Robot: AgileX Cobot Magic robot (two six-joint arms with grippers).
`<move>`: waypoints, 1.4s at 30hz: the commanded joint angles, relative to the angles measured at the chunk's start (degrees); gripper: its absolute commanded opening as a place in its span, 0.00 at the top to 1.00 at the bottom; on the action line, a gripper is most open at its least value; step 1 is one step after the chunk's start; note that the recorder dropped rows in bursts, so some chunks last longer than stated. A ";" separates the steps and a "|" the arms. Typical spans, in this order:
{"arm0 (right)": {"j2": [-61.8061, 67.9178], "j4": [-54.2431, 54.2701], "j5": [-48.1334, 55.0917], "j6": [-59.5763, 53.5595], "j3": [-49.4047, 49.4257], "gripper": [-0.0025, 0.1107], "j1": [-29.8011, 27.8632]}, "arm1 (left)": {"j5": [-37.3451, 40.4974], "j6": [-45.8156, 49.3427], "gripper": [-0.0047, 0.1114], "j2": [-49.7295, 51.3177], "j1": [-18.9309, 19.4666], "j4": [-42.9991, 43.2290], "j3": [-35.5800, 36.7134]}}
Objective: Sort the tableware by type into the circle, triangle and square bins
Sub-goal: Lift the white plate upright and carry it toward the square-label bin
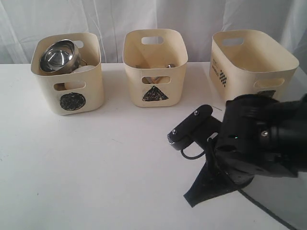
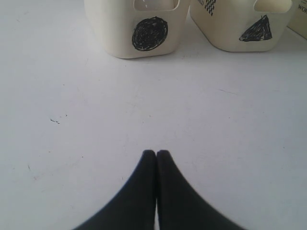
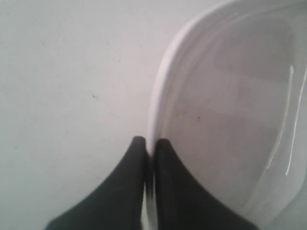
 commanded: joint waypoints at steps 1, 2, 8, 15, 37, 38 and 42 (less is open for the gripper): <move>-5.73 0.90 0.44 -0.65 -0.03 0.98 0.31 | -0.12 -0.13 0.96 -0.29 0.12 -0.18 0.29; -6.63 0.90 0.44 -0.65 -0.03 0.98 0.31 | -0.12 -0.13 0.96 -0.29 0.12 -0.18 0.29; -12.31 4.13 0.44 -6.56 -1.41 0.98 0.31 | -0.12 -0.13 0.96 -0.29 0.12 -0.18 0.29; -16.38 5.29 0.44 -7.20 -3.42 0.98 0.31 | -0.12 -0.13 0.96 -0.29 0.12 -0.18 0.29; -23.86 10.96 -0.12 -11.46 -6.04 0.98 0.41 | -0.12 -0.13 0.96 -0.29 0.12 -0.18 0.29; -23.97 10.97 -0.12 -11.66 -6.64 0.98 0.40 | -0.12 -0.13 0.96 -0.29 0.12 -0.18 0.29; -24.09 11.08 -1.01 -12.90 -8.35 0.98 2.70 | -0.12 -0.13 0.96 -0.29 0.12 -0.18 0.29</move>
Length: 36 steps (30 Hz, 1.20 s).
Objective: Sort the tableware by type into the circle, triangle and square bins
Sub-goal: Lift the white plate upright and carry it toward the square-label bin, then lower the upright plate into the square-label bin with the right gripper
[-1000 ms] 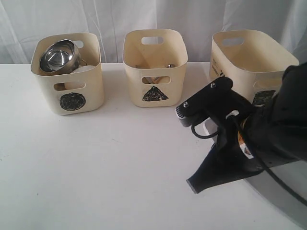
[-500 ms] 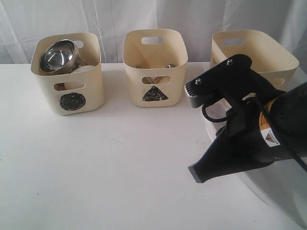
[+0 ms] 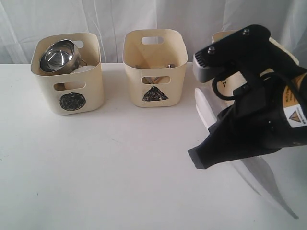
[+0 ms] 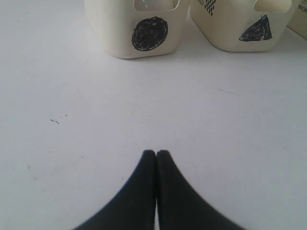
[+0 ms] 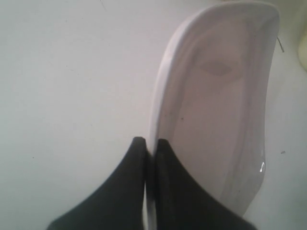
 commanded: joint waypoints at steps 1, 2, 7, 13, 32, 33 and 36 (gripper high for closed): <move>-0.92 -1.09 -2.19 -2.35 -2.38 0.98 2.50 | -0.12 -0.13 0.96 -0.29 0.12 -0.18 0.29; -0.92 -1.23 -2.70 -2.47 -2.86 0.98 3.17 | -0.12 -0.13 0.96 -0.29 0.12 -0.18 0.29; -1.03 -1.70 -6.39 -7.56 -3.81 0.98 4.59 | -0.12 -0.13 0.96 -0.29 0.12 -0.18 0.29; -1.03 -2.61 -10.64 -11.55 -3.91 0.98 4.59 | -0.12 -0.13 0.96 -0.29 0.12 -0.18 0.29; 2.20 -14.86 -20.39 -21.92 -12.50 0.98 -6.94 | -0.12 -0.13 0.96 -0.29 0.12 -0.18 0.29; 2.60 -15.00 -21.12 -22.07 -12.98 0.98 -7.69 | -0.12 -0.13 0.96 -0.29 0.12 -0.18 0.29; 3.94 -15.00 -22.50 -22.99 -14.67 0.98 -10.18 | -0.12 -0.13 0.96 -0.29 0.12 -0.18 0.29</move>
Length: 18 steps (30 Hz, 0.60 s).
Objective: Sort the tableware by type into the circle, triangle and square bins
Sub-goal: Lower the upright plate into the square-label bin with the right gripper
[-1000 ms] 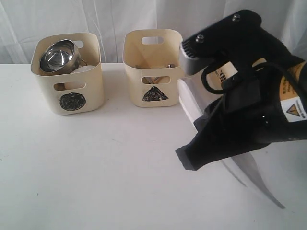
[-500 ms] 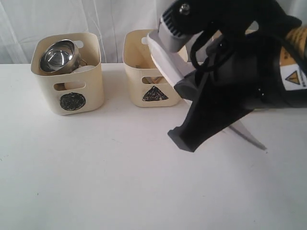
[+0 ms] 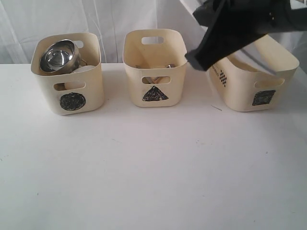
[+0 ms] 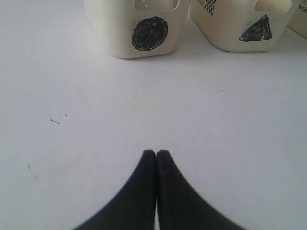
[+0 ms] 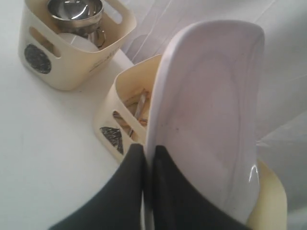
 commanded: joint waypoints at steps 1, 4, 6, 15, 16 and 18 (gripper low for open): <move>1.53 -2.69 -4.59 -2.09 -3.11 0.98 -3.80 | -0.12 -0.13 0.96 -0.29 0.12 -0.18 0.29; 3.04 -2.69 -5.17 -2.09 -4.55 0.98 -5.55 | -0.12 -0.13 0.96 -0.29 0.12 -0.18 0.29; 3.99 -2.69 -5.91 -2.40 -5.24 0.98 -6.64 | -0.12 -0.13 0.96 -0.29 0.12 -0.18 0.29; 9.71 -0.43 -13.51 -4.92 -7.69 0.98 -14.55 | -0.12 -0.13 0.96 -0.29 0.12 -0.18 0.29; 10.51 0.01 -14.78 -4.89 -8.05 0.98 -15.52 | -0.12 -0.13 0.96 -0.29 0.12 -0.18 0.29; 12.02 0.40 -16.96 -4.89 -8.45 0.98 -17.34 | -0.12 -0.13 0.96 -0.29 0.12 -0.18 0.29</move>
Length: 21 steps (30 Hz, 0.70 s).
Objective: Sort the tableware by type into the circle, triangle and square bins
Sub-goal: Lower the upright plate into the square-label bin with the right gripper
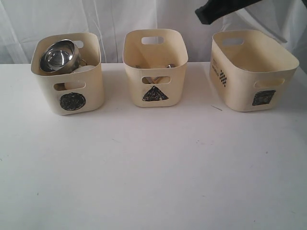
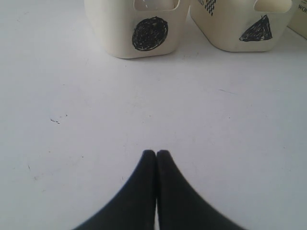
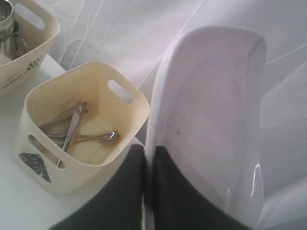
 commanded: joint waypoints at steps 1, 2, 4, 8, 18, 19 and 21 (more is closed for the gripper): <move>2.59 -0.19 -8.53 -1.62 -1.71 0.98 -4.15 | -0.12 -0.13 0.96 -0.29 0.12 -0.18 0.29; 3.22 -0.10 -9.84 -1.62 -1.81 0.98 -4.92 | -0.12 -0.13 0.96 -0.29 0.12 -0.18 0.29; 4.95 1.10 -12.36 -1.62 -1.97 0.98 -6.90 | -0.12 -0.13 0.96 -0.29 0.12 -0.18 0.29; 8.48 3.37 -16.17 -1.62 -2.21 0.98 -10.01 | -0.12 -0.13 0.96 -0.29 0.12 -0.18 0.29; 14.76 5.80 -21.29 -1.45 -2.21 0.98 -11.61 | -0.12 -0.13 0.96 -0.29 0.12 -0.18 0.29; 15.25 5.80 -21.63 -1.45 -2.21 0.98 -11.61 | -0.12 -0.13 0.96 -0.29 0.12 -0.18 0.29; 15.87 5.80 -22.17 -1.45 -2.21 0.98 -11.61 | -0.12 -0.13 0.96 -0.29 0.12 -0.18 0.29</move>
